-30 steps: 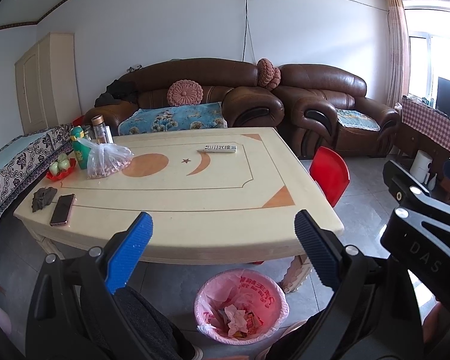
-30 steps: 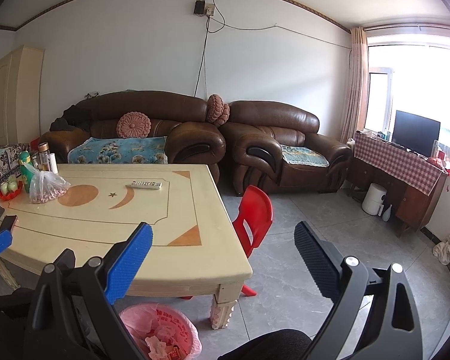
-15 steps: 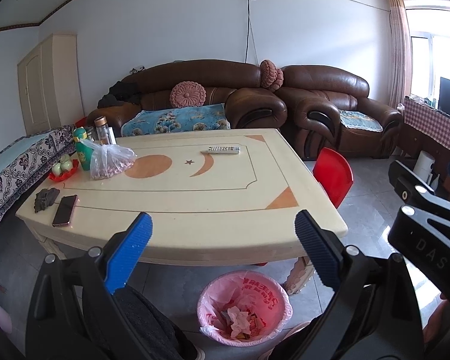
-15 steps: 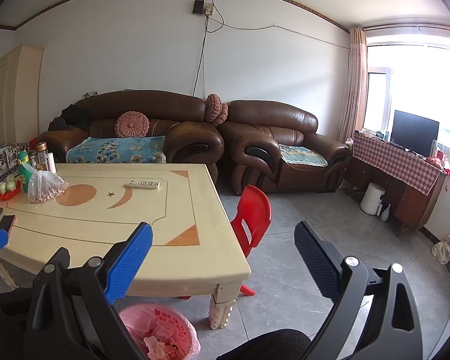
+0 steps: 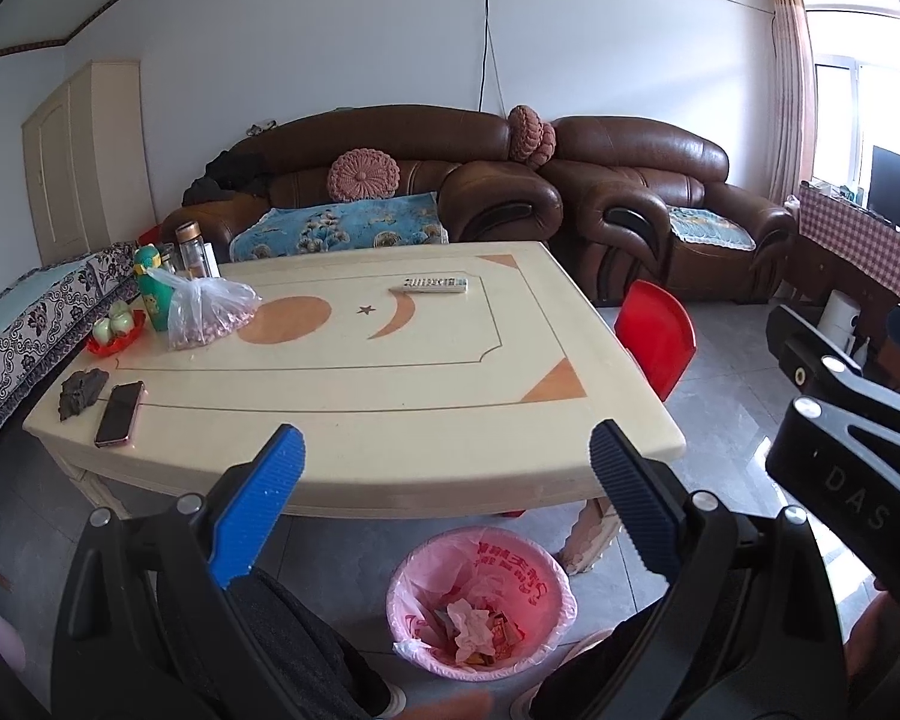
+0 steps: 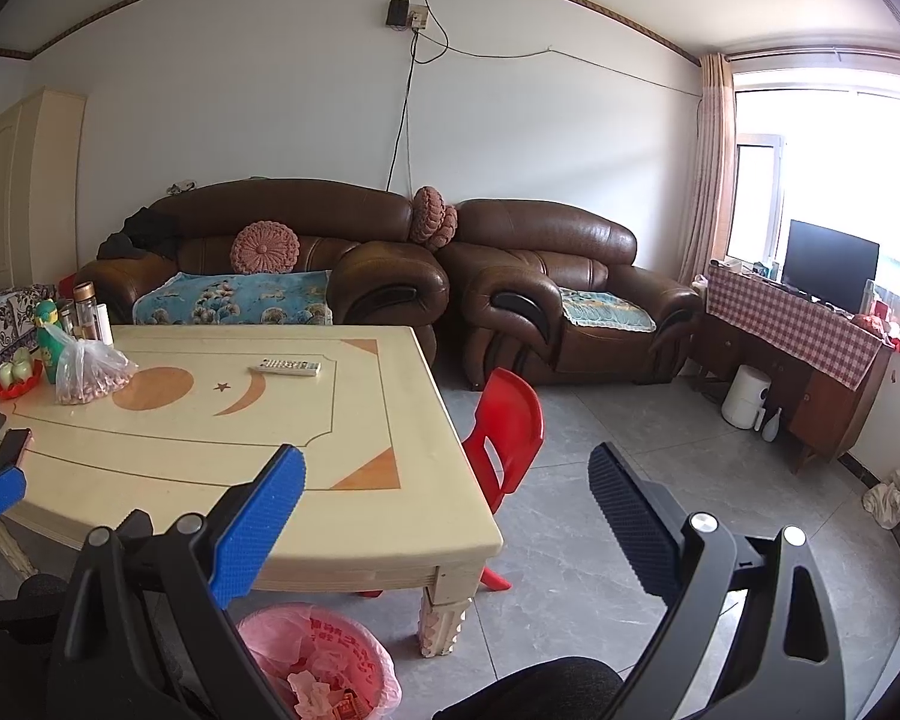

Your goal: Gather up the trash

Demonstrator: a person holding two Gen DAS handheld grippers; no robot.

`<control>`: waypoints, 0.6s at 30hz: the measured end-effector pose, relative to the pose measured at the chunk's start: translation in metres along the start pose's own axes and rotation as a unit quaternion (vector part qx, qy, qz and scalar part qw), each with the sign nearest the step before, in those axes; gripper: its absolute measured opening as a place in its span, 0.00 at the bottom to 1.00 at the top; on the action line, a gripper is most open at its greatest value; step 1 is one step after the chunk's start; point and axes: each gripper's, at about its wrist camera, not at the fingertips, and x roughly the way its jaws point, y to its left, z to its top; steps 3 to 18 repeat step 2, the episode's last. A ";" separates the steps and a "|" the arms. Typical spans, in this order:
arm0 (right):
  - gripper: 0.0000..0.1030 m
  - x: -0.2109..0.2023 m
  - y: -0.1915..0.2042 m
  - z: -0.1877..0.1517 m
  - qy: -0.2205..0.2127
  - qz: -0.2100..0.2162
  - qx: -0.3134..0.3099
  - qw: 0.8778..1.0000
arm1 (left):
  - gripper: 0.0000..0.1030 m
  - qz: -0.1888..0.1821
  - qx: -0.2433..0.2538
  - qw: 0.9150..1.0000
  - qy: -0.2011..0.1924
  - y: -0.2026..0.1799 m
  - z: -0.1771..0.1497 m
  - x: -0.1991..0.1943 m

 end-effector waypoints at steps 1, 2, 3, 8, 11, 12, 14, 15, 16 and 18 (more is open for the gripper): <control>0.90 0.001 -0.001 -0.001 0.000 0.000 -0.001 1.000 | 0.91 -0.001 -0.001 1.000 0.001 0.000 0.000 0.000; 0.90 0.001 0.000 -0.001 0.000 0.000 -0.001 1.000 | 0.91 0.000 -0.001 1.000 0.001 0.001 0.000 0.000; 0.90 0.001 0.000 -0.001 0.000 0.000 -0.001 1.000 | 0.91 0.000 -0.001 1.000 0.001 0.001 0.000 0.000; 0.90 0.001 0.000 -0.001 0.000 0.000 -0.001 1.000 | 0.91 0.000 -0.001 1.000 0.001 0.001 0.000 0.000; 0.90 0.001 0.000 -0.001 0.000 0.000 -0.001 1.000 | 0.91 0.000 -0.001 1.000 0.001 0.001 0.000 0.000; 0.90 0.001 0.000 -0.001 0.000 0.000 -0.001 1.000 | 0.91 0.000 -0.001 1.000 0.001 0.001 0.000 0.000; 0.90 0.001 0.000 -0.001 0.000 0.000 -0.001 1.000 | 0.91 0.000 -0.001 1.000 0.001 0.001 0.000 0.000; 0.90 0.001 0.000 -0.001 0.000 0.000 -0.001 1.000 | 0.91 0.000 -0.001 1.000 0.001 0.001 0.000 0.000; 0.90 0.001 0.000 -0.001 0.000 0.000 -0.001 1.000 | 0.91 0.000 -0.001 1.000 0.001 0.001 0.000 0.000; 0.90 0.001 0.000 -0.001 0.000 0.000 -0.001 1.000 | 0.91 0.000 -0.001 1.000 0.001 0.001 0.000 0.000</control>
